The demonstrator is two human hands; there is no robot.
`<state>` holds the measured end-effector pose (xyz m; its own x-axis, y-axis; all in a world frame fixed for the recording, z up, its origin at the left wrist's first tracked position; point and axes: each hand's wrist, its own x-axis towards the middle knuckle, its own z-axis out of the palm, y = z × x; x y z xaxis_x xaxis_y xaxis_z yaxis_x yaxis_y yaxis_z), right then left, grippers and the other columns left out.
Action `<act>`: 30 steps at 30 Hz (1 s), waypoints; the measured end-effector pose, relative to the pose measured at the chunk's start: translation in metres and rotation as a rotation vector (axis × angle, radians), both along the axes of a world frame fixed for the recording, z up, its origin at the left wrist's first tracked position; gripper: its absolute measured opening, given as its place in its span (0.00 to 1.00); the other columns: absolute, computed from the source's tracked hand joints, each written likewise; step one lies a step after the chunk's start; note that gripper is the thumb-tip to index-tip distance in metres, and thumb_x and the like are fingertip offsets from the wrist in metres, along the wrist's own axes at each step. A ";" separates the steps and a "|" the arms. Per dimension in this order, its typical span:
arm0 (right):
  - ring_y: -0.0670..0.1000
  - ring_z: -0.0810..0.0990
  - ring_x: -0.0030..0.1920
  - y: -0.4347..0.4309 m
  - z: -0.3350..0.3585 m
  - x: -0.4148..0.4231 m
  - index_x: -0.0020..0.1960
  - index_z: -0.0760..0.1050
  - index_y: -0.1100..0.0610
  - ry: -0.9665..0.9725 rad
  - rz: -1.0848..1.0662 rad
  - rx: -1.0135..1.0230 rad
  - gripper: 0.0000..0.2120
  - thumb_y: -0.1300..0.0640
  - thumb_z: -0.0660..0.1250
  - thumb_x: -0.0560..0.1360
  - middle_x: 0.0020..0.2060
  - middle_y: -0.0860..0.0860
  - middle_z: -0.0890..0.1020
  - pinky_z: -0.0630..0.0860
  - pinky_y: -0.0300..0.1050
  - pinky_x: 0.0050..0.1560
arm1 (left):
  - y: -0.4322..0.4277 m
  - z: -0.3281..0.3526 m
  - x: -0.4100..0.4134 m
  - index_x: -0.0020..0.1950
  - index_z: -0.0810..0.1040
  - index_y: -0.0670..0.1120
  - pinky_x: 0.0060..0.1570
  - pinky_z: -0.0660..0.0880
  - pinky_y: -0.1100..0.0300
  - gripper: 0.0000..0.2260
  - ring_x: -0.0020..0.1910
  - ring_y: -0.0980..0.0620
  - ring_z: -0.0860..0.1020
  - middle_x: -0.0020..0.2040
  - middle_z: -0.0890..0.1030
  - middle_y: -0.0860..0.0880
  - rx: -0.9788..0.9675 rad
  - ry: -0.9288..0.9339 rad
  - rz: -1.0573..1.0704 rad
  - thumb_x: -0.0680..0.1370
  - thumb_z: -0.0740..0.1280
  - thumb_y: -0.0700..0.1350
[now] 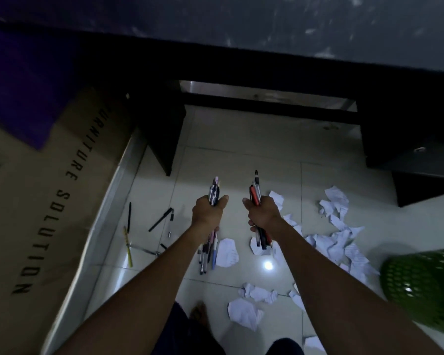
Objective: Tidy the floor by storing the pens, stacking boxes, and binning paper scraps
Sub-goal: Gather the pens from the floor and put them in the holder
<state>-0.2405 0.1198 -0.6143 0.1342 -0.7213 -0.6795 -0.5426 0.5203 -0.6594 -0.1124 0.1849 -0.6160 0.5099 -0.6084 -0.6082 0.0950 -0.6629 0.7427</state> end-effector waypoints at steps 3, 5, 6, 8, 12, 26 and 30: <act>0.49 0.70 0.22 0.000 0.049 -0.003 0.42 0.67 0.57 0.012 0.006 -0.006 0.12 0.53 0.67 0.77 0.27 0.53 0.71 0.68 0.38 0.22 | 0.001 0.050 -0.001 0.37 0.71 0.44 0.20 0.68 0.64 0.13 0.18 0.52 0.69 0.26 0.73 0.46 0.011 0.038 0.018 0.77 0.68 0.48; 0.50 0.68 0.20 -0.002 0.085 -0.002 0.39 0.67 0.57 0.019 0.015 -0.026 0.13 0.54 0.68 0.76 0.26 0.53 0.70 0.66 0.37 0.20 | -0.002 0.086 0.001 0.36 0.72 0.44 0.19 0.68 0.64 0.12 0.17 0.52 0.69 0.26 0.73 0.46 0.005 0.051 0.007 0.77 0.68 0.46; 0.50 0.68 0.20 -0.003 0.101 -0.001 0.39 0.67 0.57 0.023 0.026 -0.035 0.13 0.55 0.68 0.76 0.25 0.53 0.70 0.66 0.38 0.20 | -0.003 0.103 0.002 0.34 0.72 0.45 0.19 0.67 0.65 0.12 0.18 0.52 0.69 0.26 0.73 0.47 0.000 0.044 -0.003 0.76 0.69 0.45; 0.50 0.68 0.20 -0.006 0.137 0.002 0.37 0.67 0.57 0.020 0.038 -0.059 0.13 0.55 0.68 0.76 0.25 0.54 0.70 0.67 0.39 0.21 | -0.005 0.140 0.006 0.33 0.73 0.45 0.18 0.66 0.66 0.12 0.20 0.51 0.70 0.25 0.73 0.48 -0.003 0.024 -0.009 0.74 0.71 0.45; 0.52 0.70 0.22 -0.008 0.208 0.005 0.36 0.69 0.56 0.026 0.077 -0.081 0.13 0.55 0.67 0.76 0.25 0.53 0.72 0.70 0.42 0.24 | -0.010 0.213 0.008 0.41 0.77 0.43 0.20 0.68 0.65 0.05 0.19 0.51 0.70 0.25 0.73 0.47 0.007 0.012 0.018 0.76 0.68 0.43; 0.50 0.70 0.19 -0.017 0.372 -0.005 0.35 0.68 0.57 -0.046 0.294 -0.166 0.16 0.53 0.64 0.79 0.23 0.53 0.70 0.70 0.41 0.22 | -0.028 0.374 -0.017 0.37 0.73 0.43 0.22 0.64 0.63 0.10 0.18 0.51 0.65 0.23 0.68 0.46 -0.099 0.037 0.073 0.77 0.67 0.44; 0.53 0.75 0.27 -0.040 0.411 -0.001 0.39 0.70 0.58 -0.015 0.302 -0.300 0.14 0.50 0.65 0.78 0.28 0.53 0.74 0.72 0.42 0.29 | -0.045 0.409 -0.008 0.30 0.70 0.46 0.30 0.70 0.58 0.16 0.23 0.49 0.70 0.24 0.71 0.47 -0.166 -0.105 0.113 0.74 0.71 0.47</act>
<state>-0.2415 0.0796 -0.2030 0.3776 -0.8135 -0.4423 -0.6306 0.1238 -0.7662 -0.1207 0.1401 -0.2067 0.6356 -0.6311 -0.4446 0.0779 -0.5206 0.8503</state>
